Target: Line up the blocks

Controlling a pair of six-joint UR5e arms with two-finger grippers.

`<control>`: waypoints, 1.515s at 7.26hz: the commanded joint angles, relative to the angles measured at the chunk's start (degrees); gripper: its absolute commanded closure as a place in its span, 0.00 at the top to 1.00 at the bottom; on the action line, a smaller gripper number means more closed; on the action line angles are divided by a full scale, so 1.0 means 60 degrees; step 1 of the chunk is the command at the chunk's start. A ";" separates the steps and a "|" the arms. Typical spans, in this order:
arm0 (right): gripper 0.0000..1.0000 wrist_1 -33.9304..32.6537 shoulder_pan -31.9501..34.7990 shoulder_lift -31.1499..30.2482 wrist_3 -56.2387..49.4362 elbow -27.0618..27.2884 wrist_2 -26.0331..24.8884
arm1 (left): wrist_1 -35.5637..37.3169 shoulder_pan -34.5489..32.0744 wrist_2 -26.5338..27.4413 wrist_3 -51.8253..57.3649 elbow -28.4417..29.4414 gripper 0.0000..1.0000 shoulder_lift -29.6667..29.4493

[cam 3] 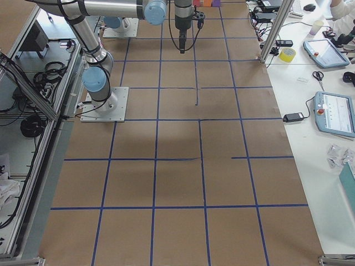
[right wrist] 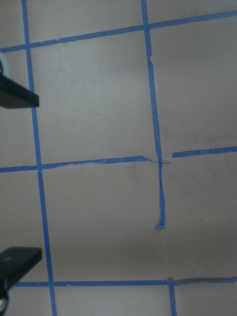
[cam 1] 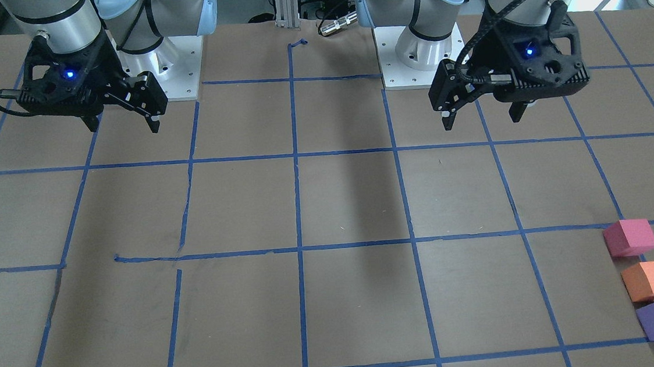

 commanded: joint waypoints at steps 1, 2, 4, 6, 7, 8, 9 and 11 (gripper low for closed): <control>1.00 -0.0014 0.0010 -0.0003 -0.0014 0.0000 0.0011 | 0.0091 -0.0093 0.0024 0.0071 -0.0041 1.00 -0.0100; 1.00 -0.0014 0.0010 -0.0003 0.0001 0.0000 0.0011 | 0.0092 -0.0108 -0.0019 0.0072 -0.0055 1.00 -0.0015; 1.00 0.0000 0.0010 -0.0003 0.0001 0.0015 0.0011 | 0.0034 0.0008 -0.0470 0.0101 0.0003 1.00 -0.0086; 1.00 0.0000 0.0010 -0.0003 0.0001 0.0015 0.0011 | -0.0199 0.0053 -0.0402 0.0131 0.0077 1.00 -0.0102; 1.00 0.0015 0.0010 -0.0003 0.0001 0.0015 -0.0003 | -0.0317 0.0039 -0.0313 0.0131 0.0063 1.00 -0.0116; 1.00 0.0001 0.0025 -0.0003 0.0001 0.0000 0.0011 | -0.0333 0.0039 -0.0312 0.0131 0.0033 1.00 -0.0102; 1.00 0.0015 0.0010 -0.0003 0.0001 0.0015 -0.0018 | -0.0333 0.0039 -0.0298 0.0131 0.0019 1.00 -0.0087; 1.00 0.0015 0.0025 -0.0003 0.0001 0.0015 0.0011 | -0.0333 0.0024 -0.0298 0.0131 -0.0040 1.00 0.0000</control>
